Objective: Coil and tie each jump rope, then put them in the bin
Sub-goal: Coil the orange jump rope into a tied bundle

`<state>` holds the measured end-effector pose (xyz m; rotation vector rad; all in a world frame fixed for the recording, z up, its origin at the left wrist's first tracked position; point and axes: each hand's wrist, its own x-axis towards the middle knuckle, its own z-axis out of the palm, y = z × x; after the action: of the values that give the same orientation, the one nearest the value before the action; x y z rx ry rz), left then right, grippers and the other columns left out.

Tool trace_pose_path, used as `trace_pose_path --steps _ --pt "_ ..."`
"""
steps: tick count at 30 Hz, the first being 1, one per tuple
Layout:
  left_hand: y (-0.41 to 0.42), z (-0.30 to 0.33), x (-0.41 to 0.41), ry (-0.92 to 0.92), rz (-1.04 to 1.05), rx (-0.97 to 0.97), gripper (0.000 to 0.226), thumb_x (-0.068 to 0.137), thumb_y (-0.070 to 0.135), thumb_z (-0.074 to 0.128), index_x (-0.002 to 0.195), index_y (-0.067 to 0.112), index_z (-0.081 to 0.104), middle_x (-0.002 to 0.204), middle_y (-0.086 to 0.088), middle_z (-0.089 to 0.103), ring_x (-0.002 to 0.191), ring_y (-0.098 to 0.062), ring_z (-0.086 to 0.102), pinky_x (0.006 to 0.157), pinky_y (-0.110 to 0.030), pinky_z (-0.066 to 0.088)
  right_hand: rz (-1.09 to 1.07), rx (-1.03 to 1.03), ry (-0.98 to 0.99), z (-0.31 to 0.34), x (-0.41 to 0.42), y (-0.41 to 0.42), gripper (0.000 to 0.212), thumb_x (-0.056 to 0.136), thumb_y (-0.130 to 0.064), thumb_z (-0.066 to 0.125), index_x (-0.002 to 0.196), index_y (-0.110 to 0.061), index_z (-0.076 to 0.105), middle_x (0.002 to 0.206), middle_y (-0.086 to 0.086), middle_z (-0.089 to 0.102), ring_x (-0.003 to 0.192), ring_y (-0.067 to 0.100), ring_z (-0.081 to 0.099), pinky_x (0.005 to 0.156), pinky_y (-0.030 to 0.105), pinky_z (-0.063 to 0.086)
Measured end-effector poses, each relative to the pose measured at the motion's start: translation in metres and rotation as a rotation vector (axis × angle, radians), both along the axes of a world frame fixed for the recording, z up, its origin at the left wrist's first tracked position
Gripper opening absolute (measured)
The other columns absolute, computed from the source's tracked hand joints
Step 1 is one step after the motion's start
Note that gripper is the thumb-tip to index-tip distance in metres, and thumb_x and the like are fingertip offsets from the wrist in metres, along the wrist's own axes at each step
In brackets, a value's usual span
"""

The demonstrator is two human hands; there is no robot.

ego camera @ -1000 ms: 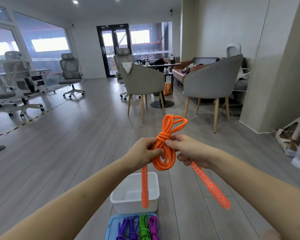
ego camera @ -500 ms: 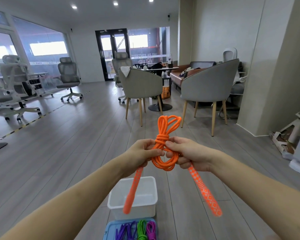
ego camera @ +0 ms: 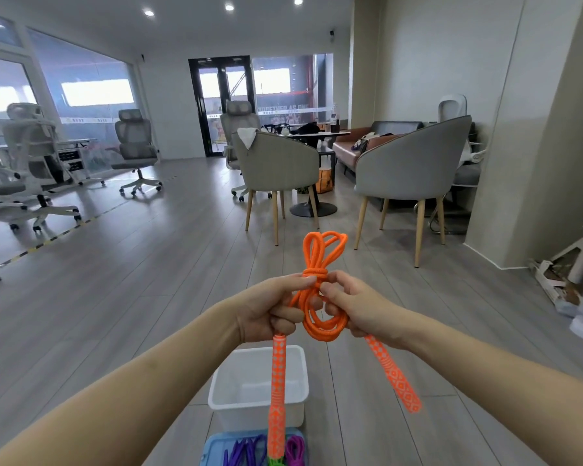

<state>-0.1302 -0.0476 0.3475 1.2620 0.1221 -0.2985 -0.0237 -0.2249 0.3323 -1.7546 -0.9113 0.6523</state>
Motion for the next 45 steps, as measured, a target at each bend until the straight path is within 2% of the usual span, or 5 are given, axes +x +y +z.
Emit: trace_pose_path --steps 18,30,36,39,45 --pt "-0.005 0.021 0.009 -0.24 0.02 0.813 0.042 0.101 0.065 0.042 0.124 0.037 0.063 0.067 0.006 0.043 0.057 -0.008 0.034 0.053 -0.024 0.029 0.139 -0.002 -0.121 0.036 0.021 -0.017 0.034 0.106 -0.051 0.047 0.131 -0.033 0.059 0.068 0.003 0.06 0.051 0.013 0.04 0.046 0.025 0.028" --pt "-0.012 0.013 0.008 -0.242 0.129 0.728 0.054 0.096 0.069 0.047 0.12 0.024 0.067 0.066 0.005 0.042 0.056 -0.009 0.031 0.054 -0.026 0.025 0.191 0.006 0.001 0.032 0.019 -0.02 0.037 0.102 -0.052 0.055 0.127 -0.026 0.059 0.069 0.001 0.052 0.052 0.011 0.035 0.047 0.025 0.026" --pt "-0.02 0.011 0.006 -0.247 0.176 0.722 0.048 0.1 0.064 0.043 0.116 0.025 0.066 0.065 0.007 0.044 0.054 -0.007 0.033 0.052 -0.021 0.028 -0.073 -0.005 -0.298 0.021 0.011 -0.009 0.025 0.088 -0.029 0.077 0.108 -0.022 0.064 0.085 0.005 0.074 0.068 0.013 0.069 0.064 0.034 0.06" --pt "-0.024 0.012 0.008 -0.244 0.195 0.721 0.048 0.101 0.062 0.043 0.121 0.025 0.066 0.065 0.006 0.043 0.055 -0.008 0.033 0.053 -0.022 0.029 -0.188 0.02 -0.457 0.013 0.009 -0.006 0.01 0.09 -0.028 0.072 0.096 -0.027 0.065 0.073 -0.001 0.069 0.057 0.004 0.062 0.055 0.024 0.051" --pt "-0.031 0.011 0.012 -0.257 0.247 0.707 0.049 0.101 0.058 0.044 0.123 0.019 0.064 0.062 0.005 0.042 0.052 -0.008 0.034 0.05 -0.019 0.033 -0.234 0.031 -0.473 0.012 0.014 -0.006 0.005 0.092 -0.029 0.069 0.092 -0.032 0.065 0.076 0.006 0.071 0.062 0.014 0.064 0.062 0.036 0.058"
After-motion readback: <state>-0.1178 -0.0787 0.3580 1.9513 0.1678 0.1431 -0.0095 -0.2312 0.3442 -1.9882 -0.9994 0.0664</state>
